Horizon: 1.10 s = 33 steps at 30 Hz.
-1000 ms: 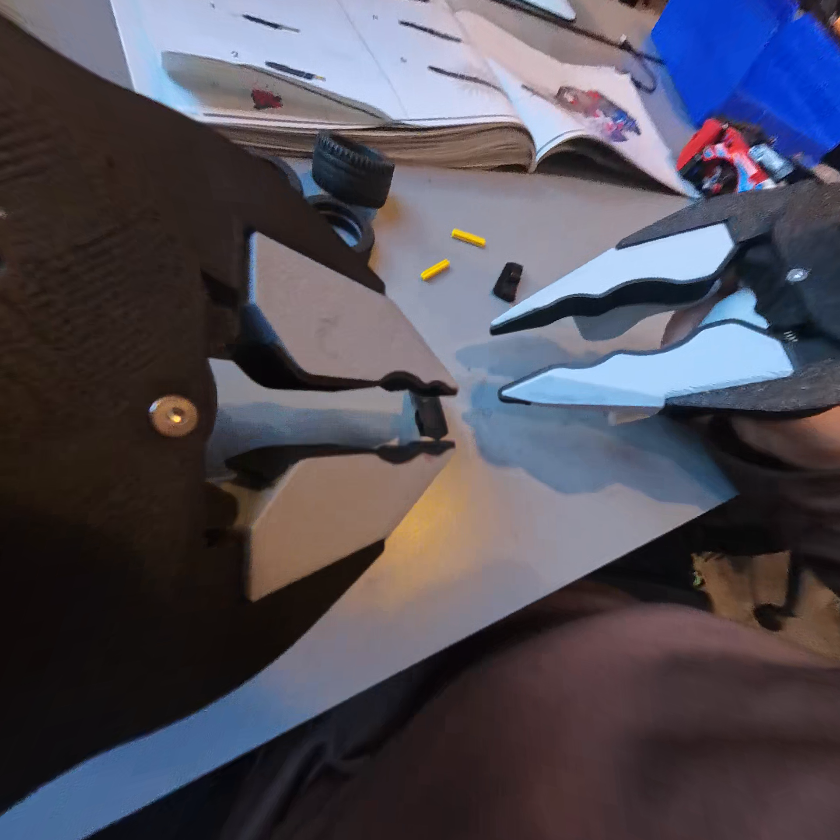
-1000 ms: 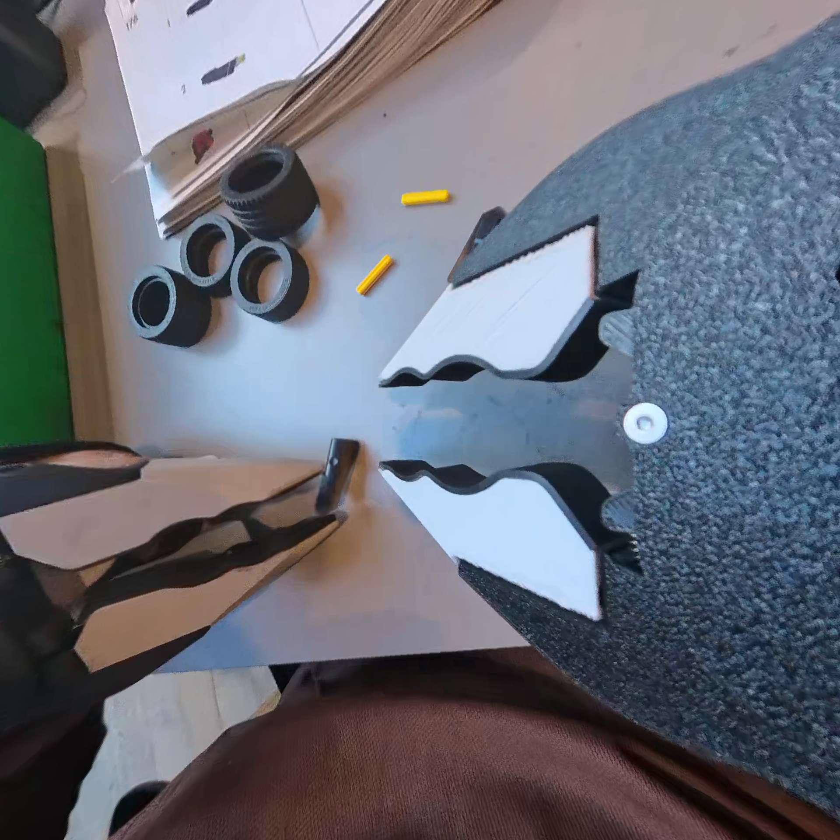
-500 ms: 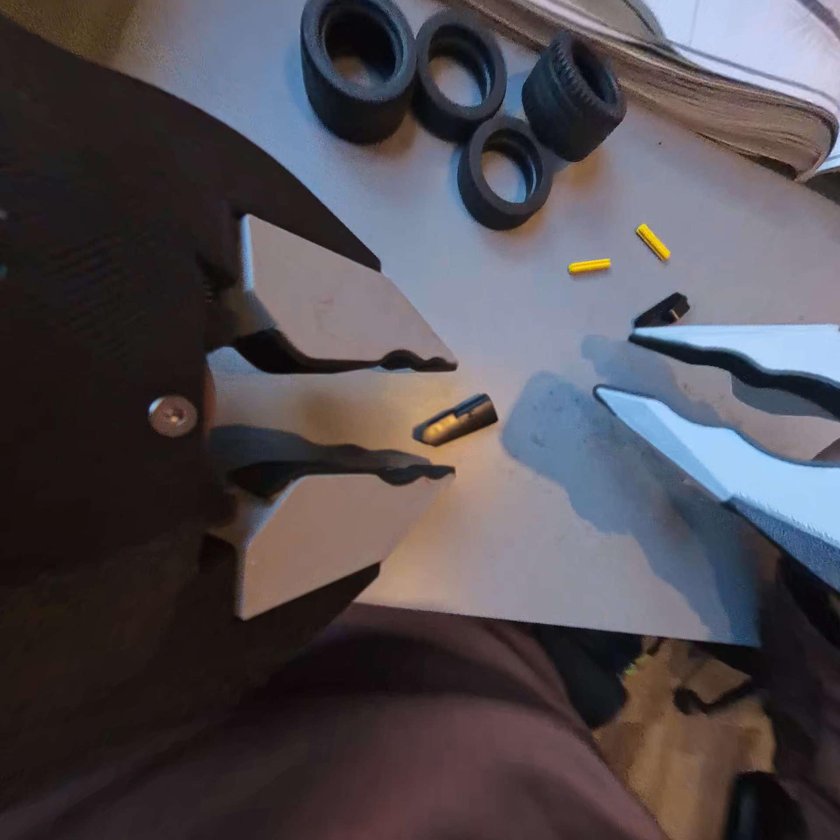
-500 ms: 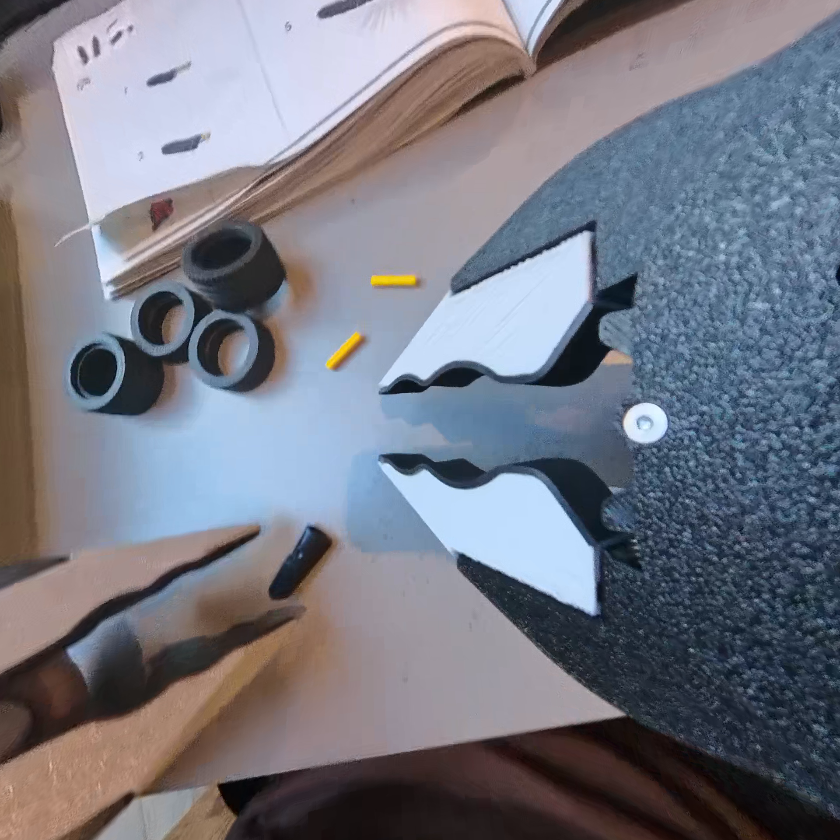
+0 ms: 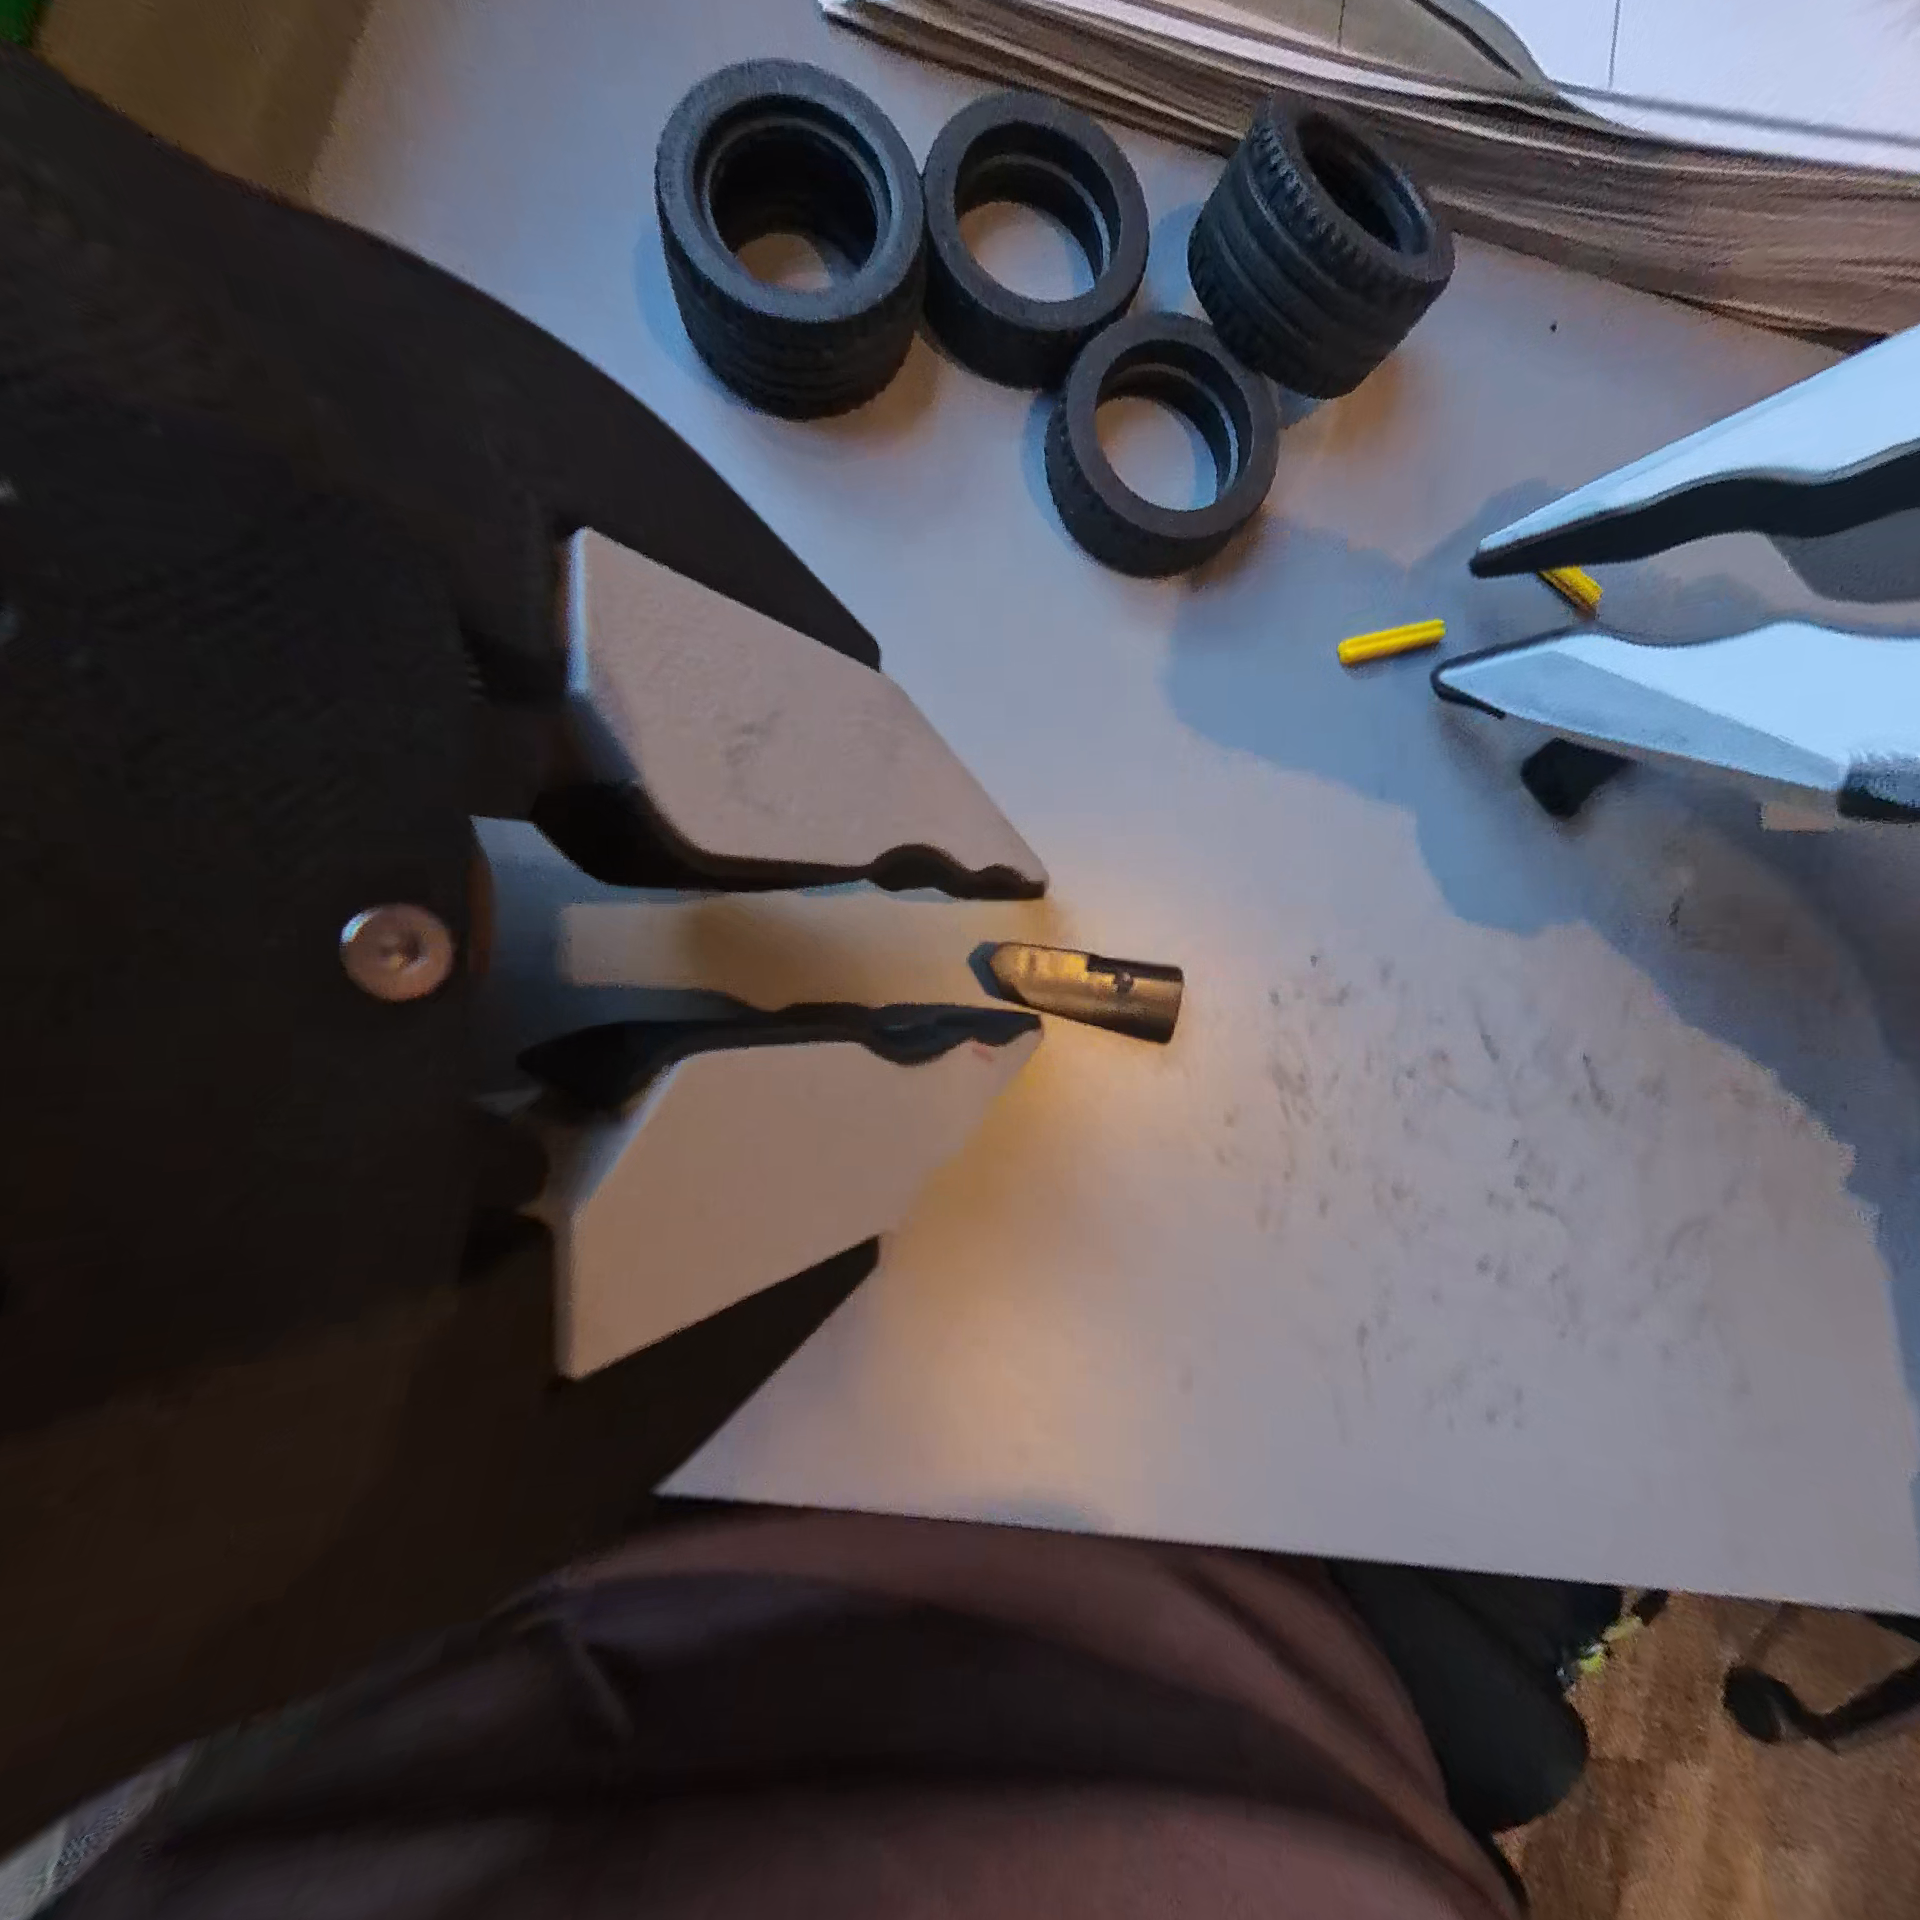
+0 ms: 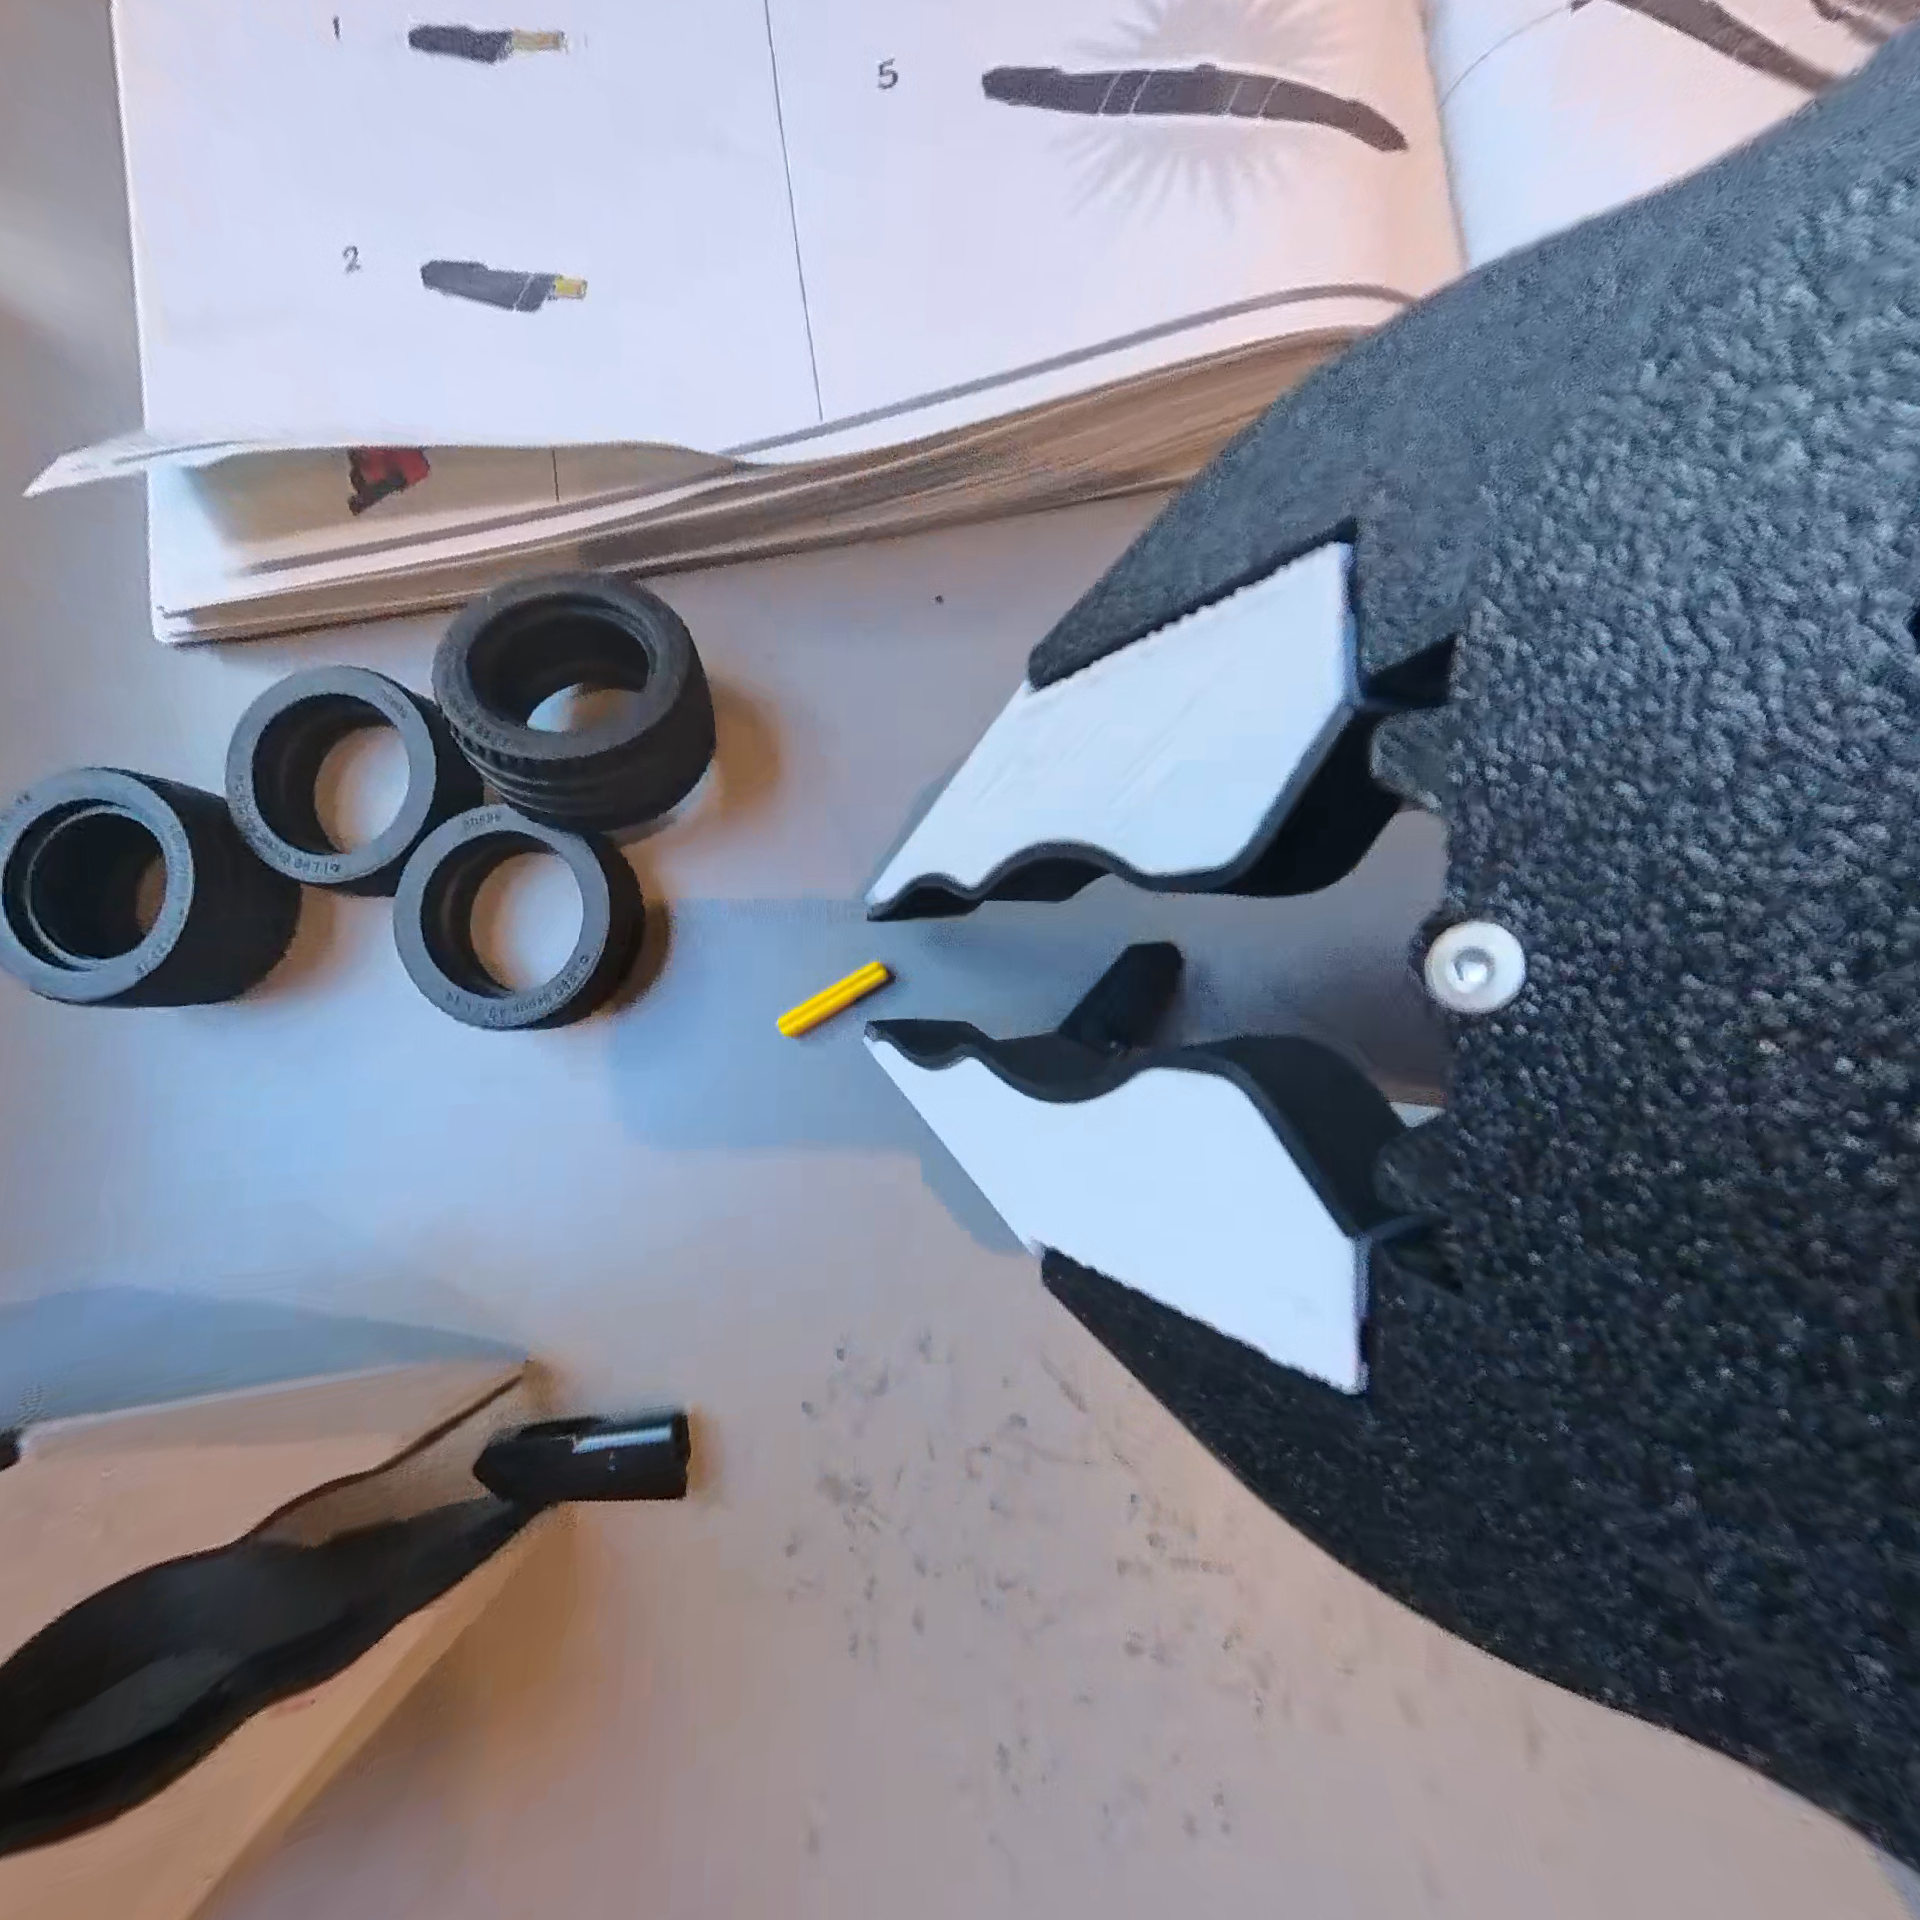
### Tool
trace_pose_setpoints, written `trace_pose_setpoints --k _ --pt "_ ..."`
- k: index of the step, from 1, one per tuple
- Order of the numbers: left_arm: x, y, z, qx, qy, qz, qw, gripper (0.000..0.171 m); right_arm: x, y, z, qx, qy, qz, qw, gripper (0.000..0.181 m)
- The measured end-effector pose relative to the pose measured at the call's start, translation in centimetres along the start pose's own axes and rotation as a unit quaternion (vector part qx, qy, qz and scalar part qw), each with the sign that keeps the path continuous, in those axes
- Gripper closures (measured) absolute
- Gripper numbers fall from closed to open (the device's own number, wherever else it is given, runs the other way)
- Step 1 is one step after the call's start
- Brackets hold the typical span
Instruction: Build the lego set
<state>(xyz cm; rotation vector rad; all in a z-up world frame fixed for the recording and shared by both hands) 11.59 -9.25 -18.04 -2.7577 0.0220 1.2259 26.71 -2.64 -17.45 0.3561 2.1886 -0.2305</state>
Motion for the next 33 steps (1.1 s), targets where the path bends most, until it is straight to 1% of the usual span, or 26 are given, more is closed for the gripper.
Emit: trace_pose_setpoints --k 2,3,4,5,9,13,17,20,22,23,26,33 --pt "-0.1 -0.3 0.1 0.013 -0.003 0.0 1.0 0.148 0.3 0.1 0.1 0.001 -0.006 -0.012 1.0 0.164" --pt "-0.1 -0.5 0.1 0.016 -0.004 0.003 1.0 0.146 0.4 0.0 0.1 0.0 -0.009 -0.024 1.0 0.167" --pt "-0.2 -0.5 0.2 0.022 -0.003 0.009 1.0 0.145 0.5 -0.1 0.0 0.001 -0.009 -0.038 0.999 0.176" --pt "-0.2 -0.6 0.2 0.028 -0.001 0.012 1.0 0.144 0.6 -0.2 0.0 0.004 -0.009 -0.045 0.999 0.179" --pt "0.0 -0.5 0.0 0.041 0.007 0.033 0.999 0.146 0.4 -0.8 0.0 0.029 0.004 -0.045 0.999 0.179" --pt "0.3 -0.5 -0.1 0.042 0.019 0.047 0.998 0.15 -0.5 -3.5 0.1 0.058 0.034 -0.043 0.997 0.179" --pt "0.6 -0.5 -0.3 0.05 0.025 0.055 0.997 0.152 -0.3 -6.4 0.8 0.056 0.025 -0.022 0.998 0.179" --pt "1.0 -0.6 -0.7 0.055 0.032 0.067 0.996 0.151 0.0 -7.7 1.0 0.052 0.023 -0.009 0.998 0.179" --pt "1.1 -0.9 -0.8 0.054 0.031 0.066 0.996 0.159 0.2 -8.0 1.0 0.047 0.03 0.0 0.998 0.179" --pt "1.2 -0.9 -0.8 0.057 0.031 0.067 0.996 0.161 0.4 -8.2 1.0 0.047 0.033 0.0 0.998 0.179" --pt "1.3 -0.9 -0.8 0.056 0.042 0.073 0.995 0.161 0.6 -8.2 0.9 0.052 0.044 0.002 0.998 0.18" --pt "1.3 -0.7 -0.8 0.066 0.043 0.069 0.995 0.161 0.8 -8.2 0.9 0.07 0.069 0.006 0.995 0.18"
Point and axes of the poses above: each gripper's, where its closed fingertips meet, x out along the fingers, z out of its underside, y = z × x across the jaws, the point moved 6 cm from there along -x, back along the fingers, and after that the axes turned 8 degrees about x, right-handed, at the moved point
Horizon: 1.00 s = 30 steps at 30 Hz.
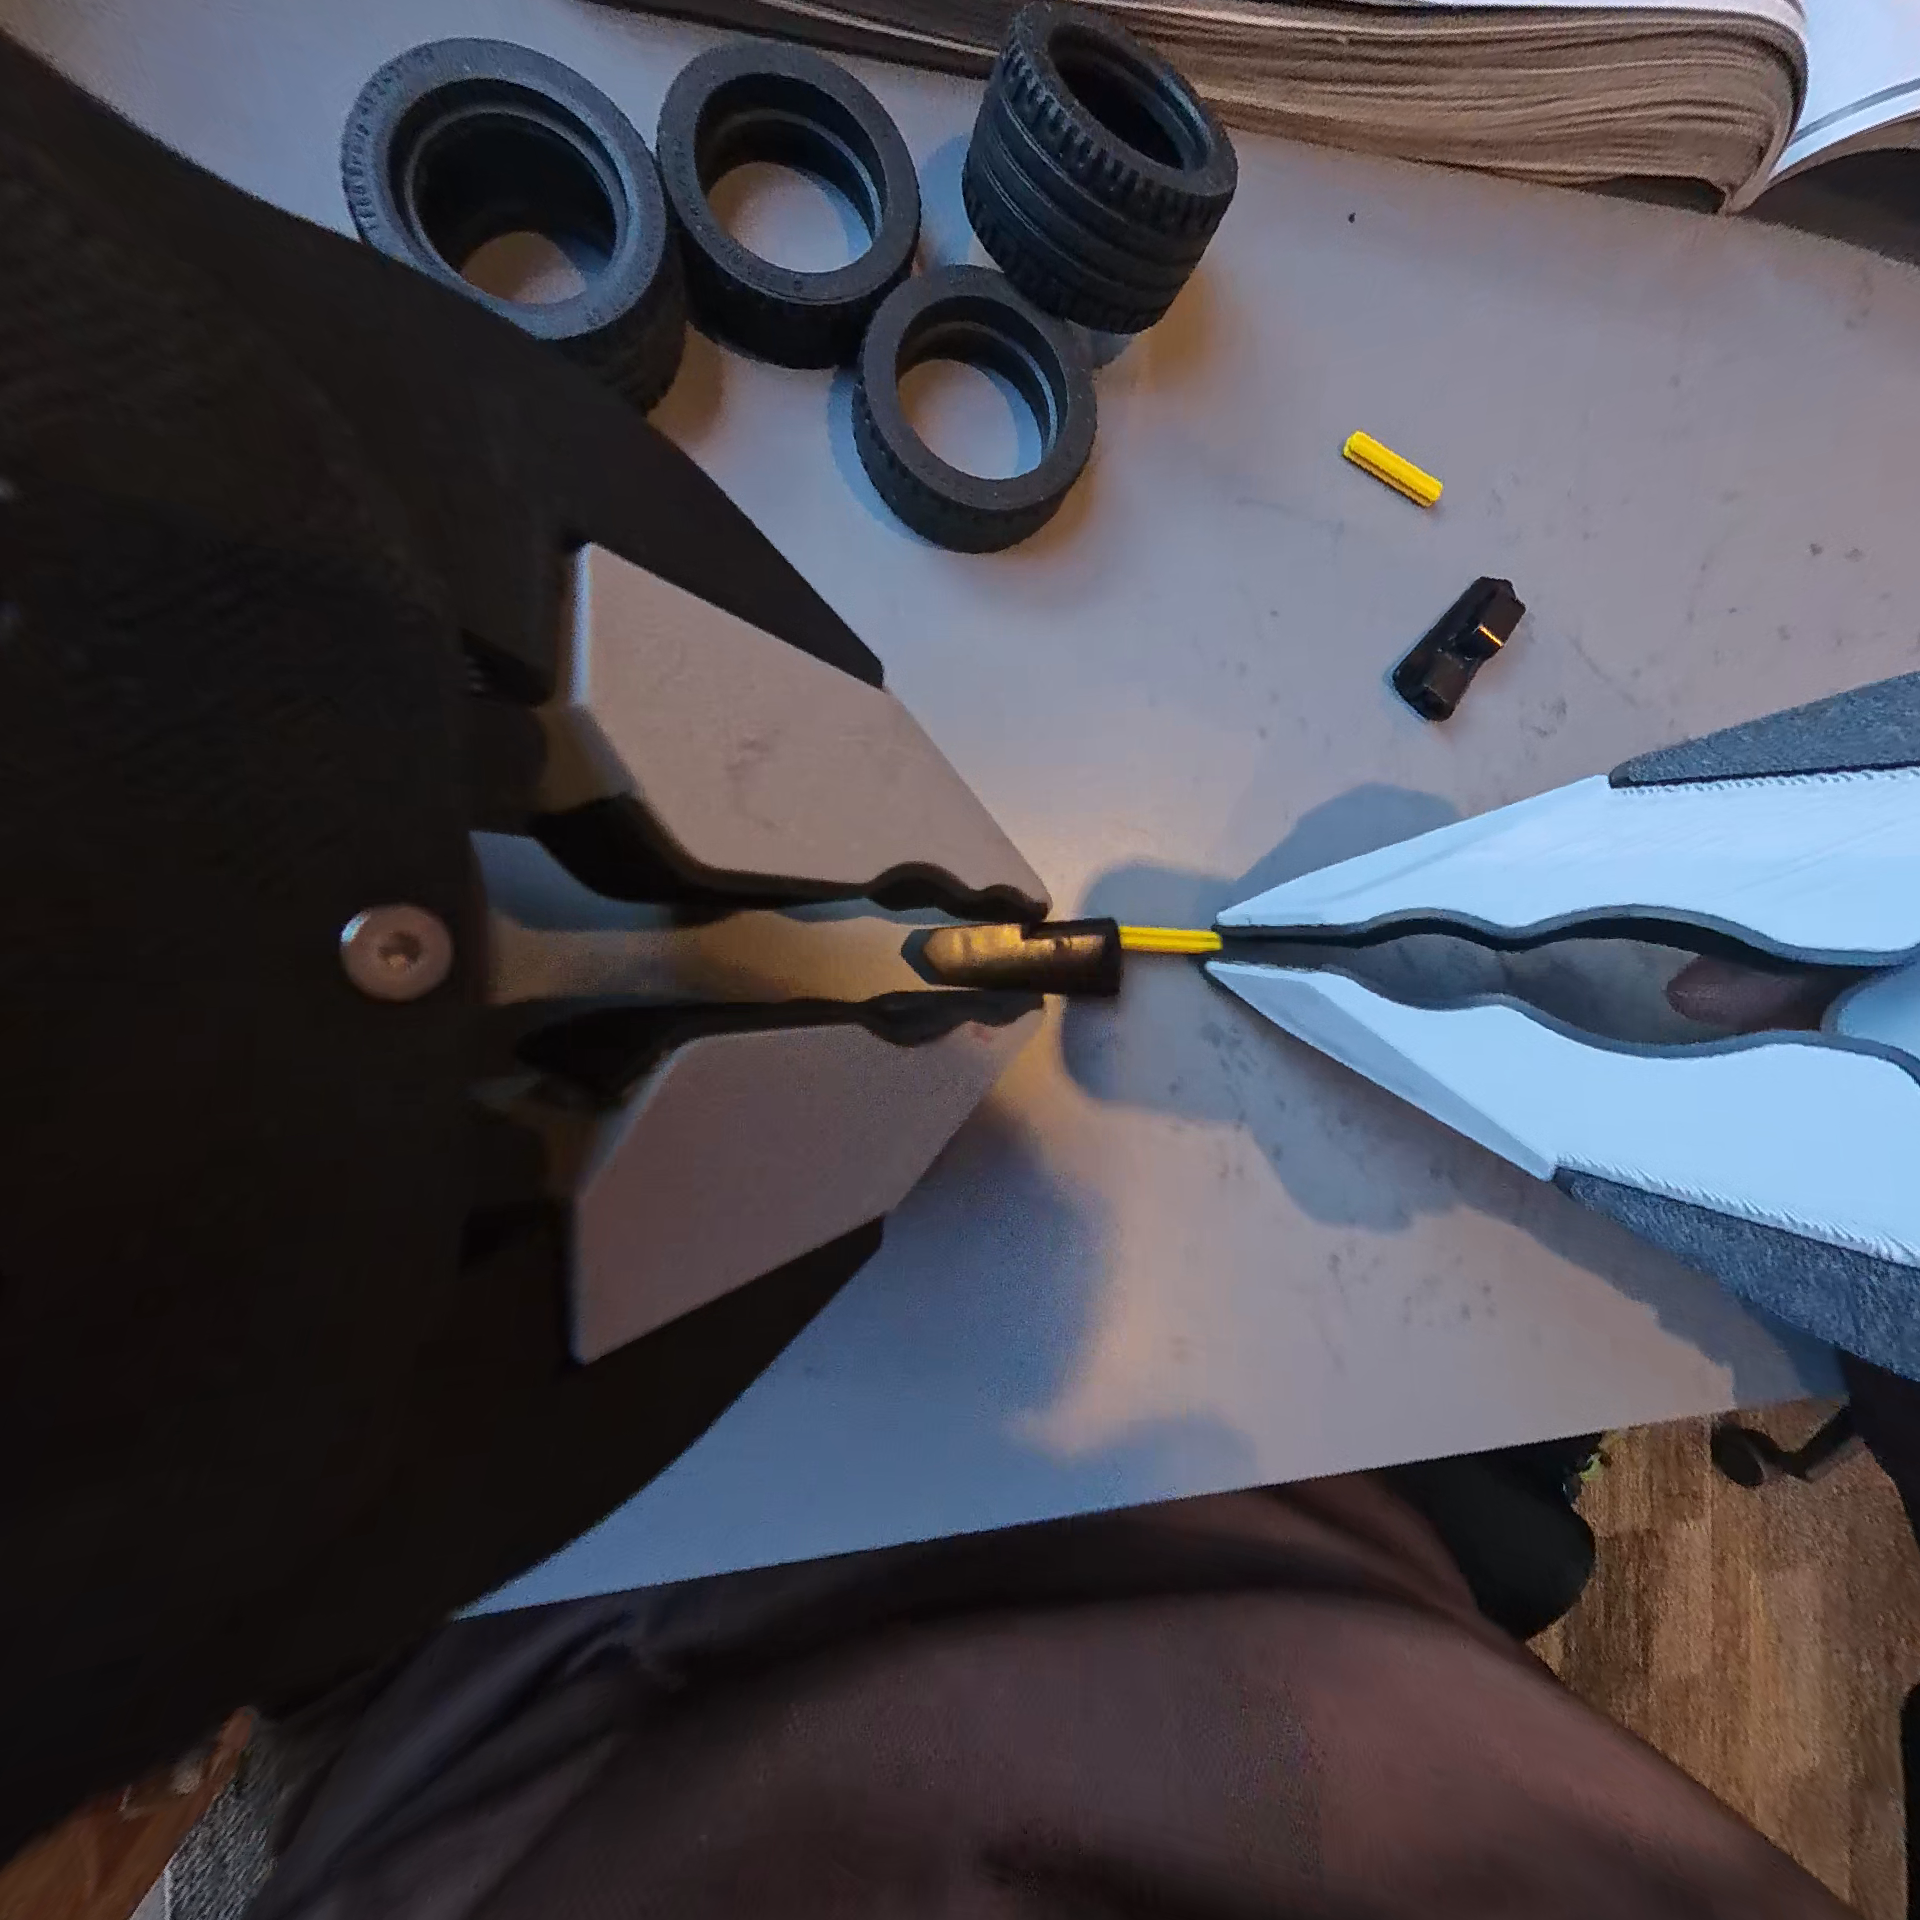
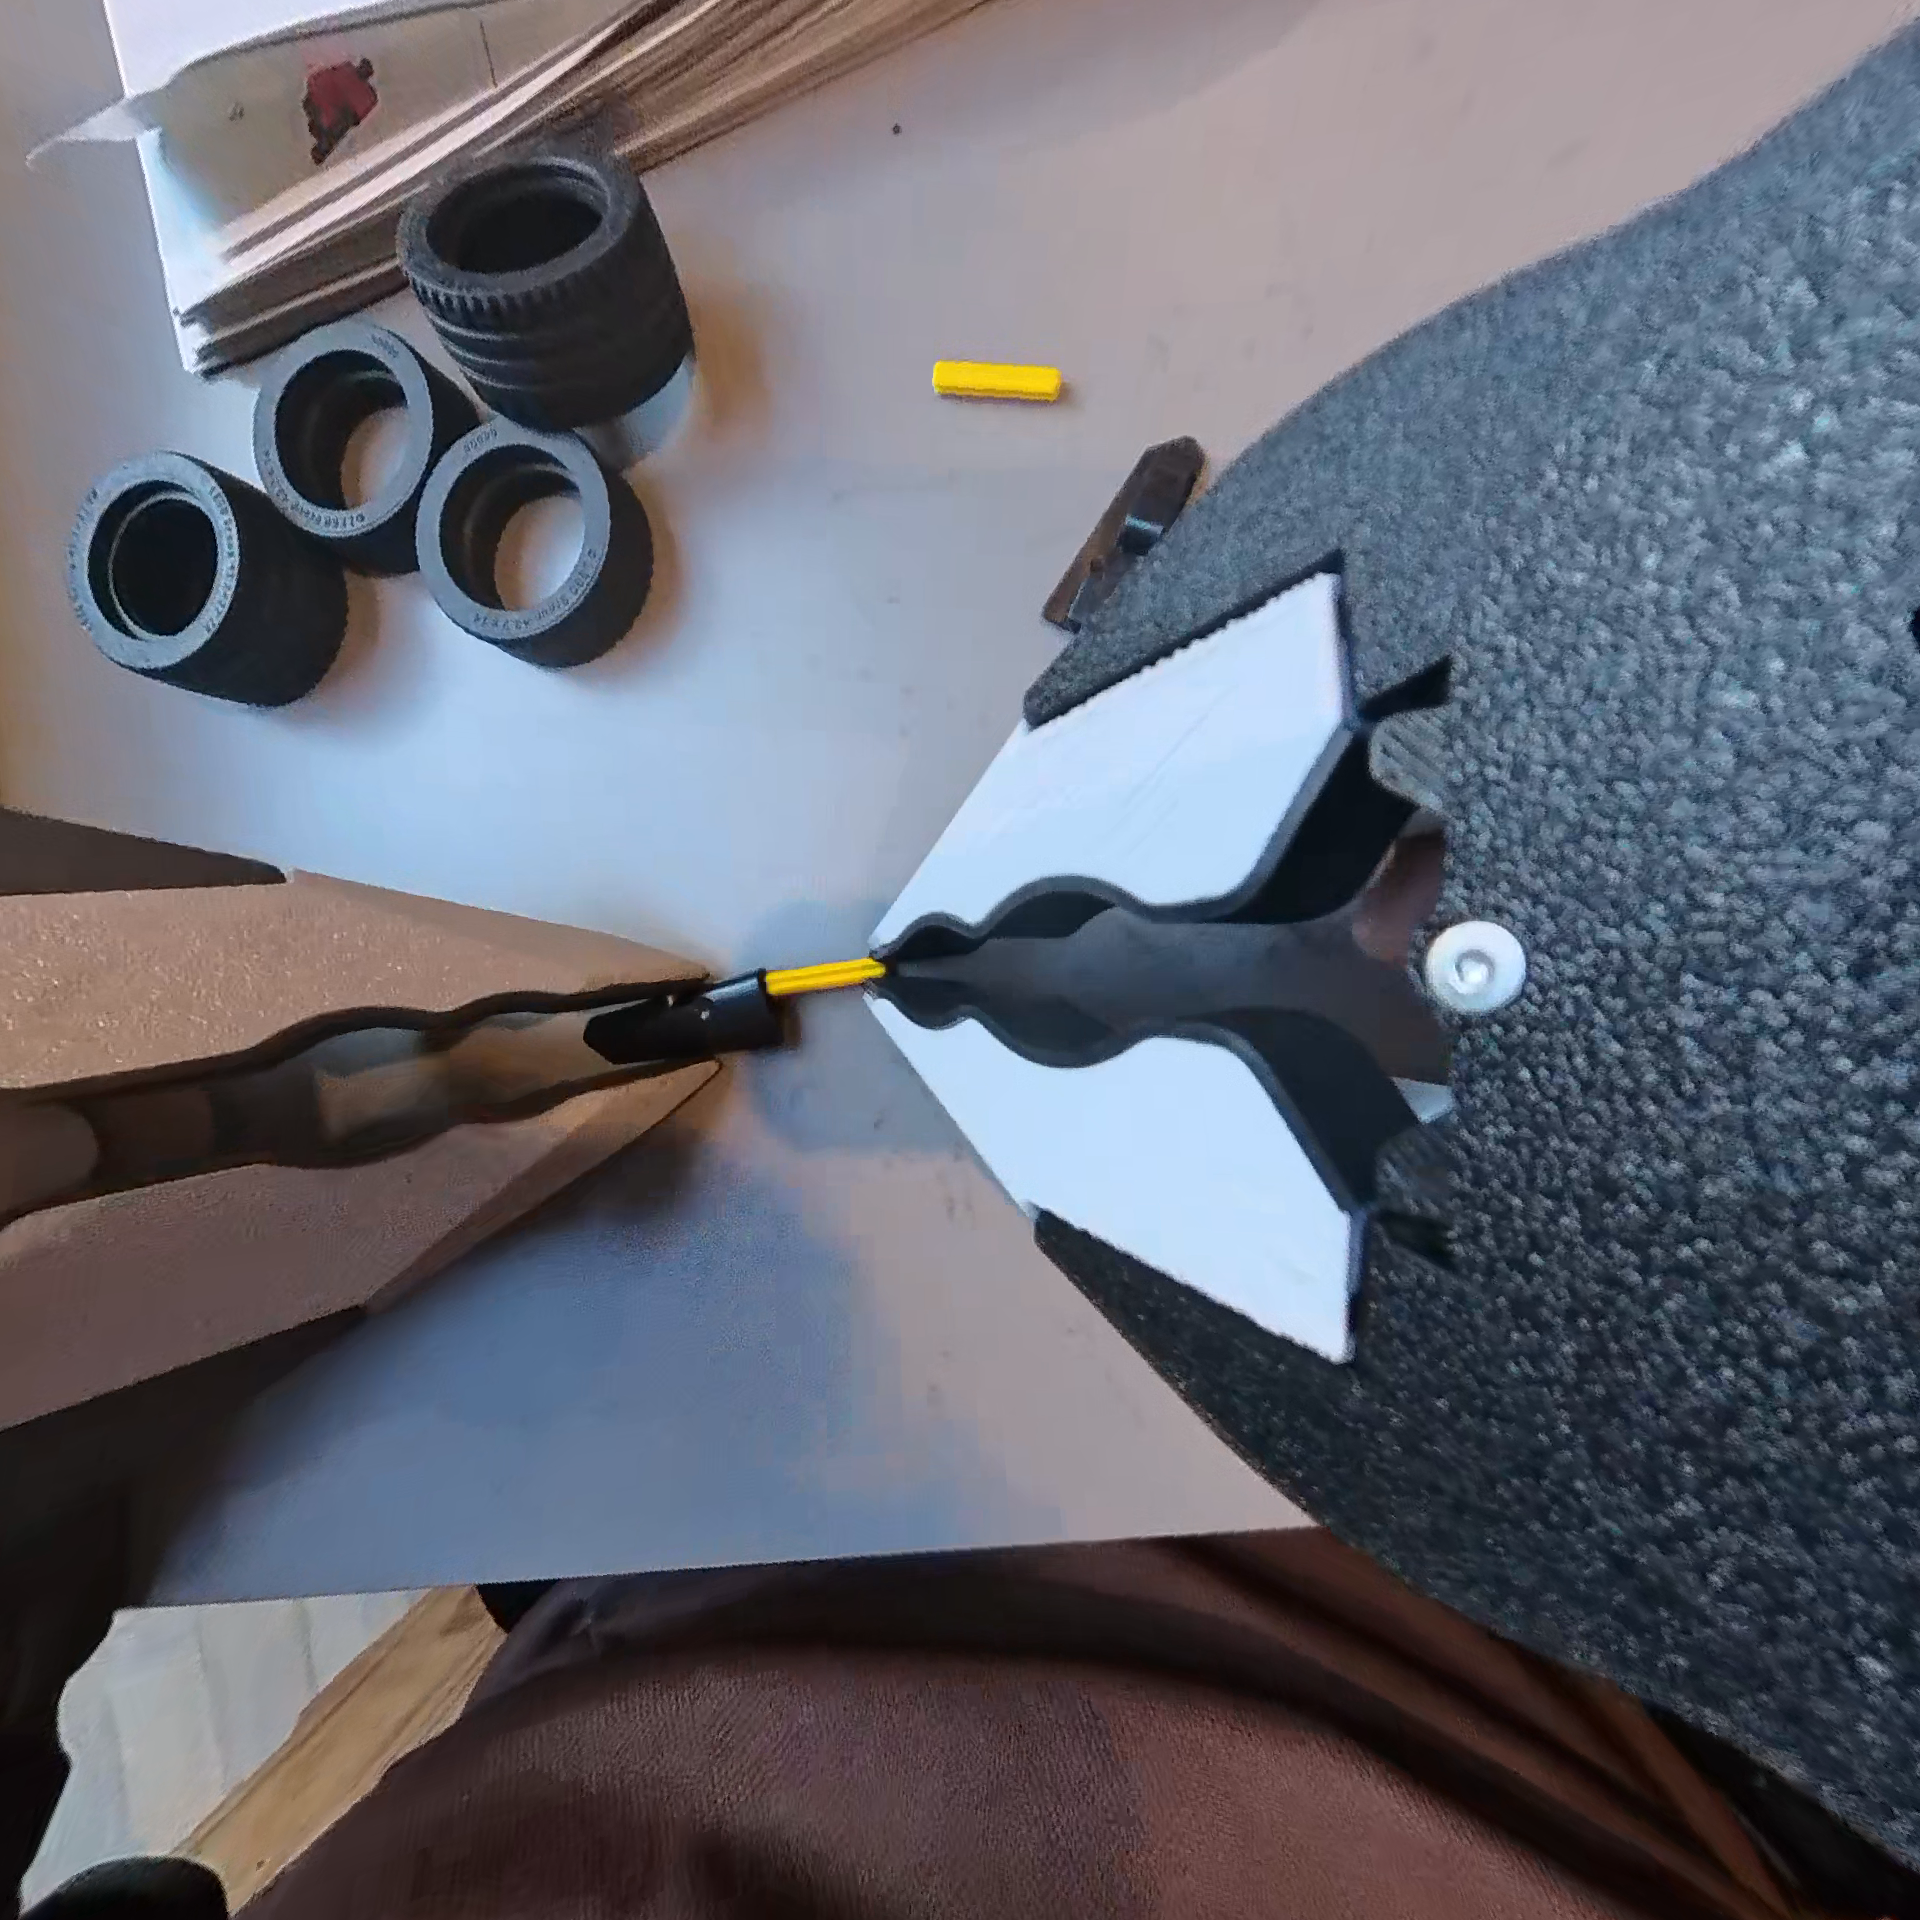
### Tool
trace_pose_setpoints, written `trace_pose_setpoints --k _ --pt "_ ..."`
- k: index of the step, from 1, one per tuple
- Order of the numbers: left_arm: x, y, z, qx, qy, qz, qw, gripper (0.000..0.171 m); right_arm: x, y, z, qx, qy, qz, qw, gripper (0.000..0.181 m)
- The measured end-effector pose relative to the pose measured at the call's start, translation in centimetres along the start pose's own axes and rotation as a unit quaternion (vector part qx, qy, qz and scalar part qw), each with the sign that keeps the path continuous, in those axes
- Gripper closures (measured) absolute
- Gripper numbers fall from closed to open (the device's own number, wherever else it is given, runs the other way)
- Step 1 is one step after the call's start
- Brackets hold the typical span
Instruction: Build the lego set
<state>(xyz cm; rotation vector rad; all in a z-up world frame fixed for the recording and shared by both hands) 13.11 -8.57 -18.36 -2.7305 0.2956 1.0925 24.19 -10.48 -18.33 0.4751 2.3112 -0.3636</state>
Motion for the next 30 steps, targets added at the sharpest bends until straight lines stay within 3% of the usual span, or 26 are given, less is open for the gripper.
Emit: trace_pose_setpoints --k 30 --pt "-0.06 0.12 0.07 -0.009 0.004 0.008 1.0 0.161 0.07 -0.04 -0.23 0.027 -0.019 -0.024 0.999 0.18"
Point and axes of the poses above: each gripper's, where its closed fingertips meet, x out along the fingers, z out of its underside, y = z × x across the jaws, the point moved 6 cm from there along -x, back along the fingers, and after that the axes turned 8 degrees about x, right-handed, at the moved point
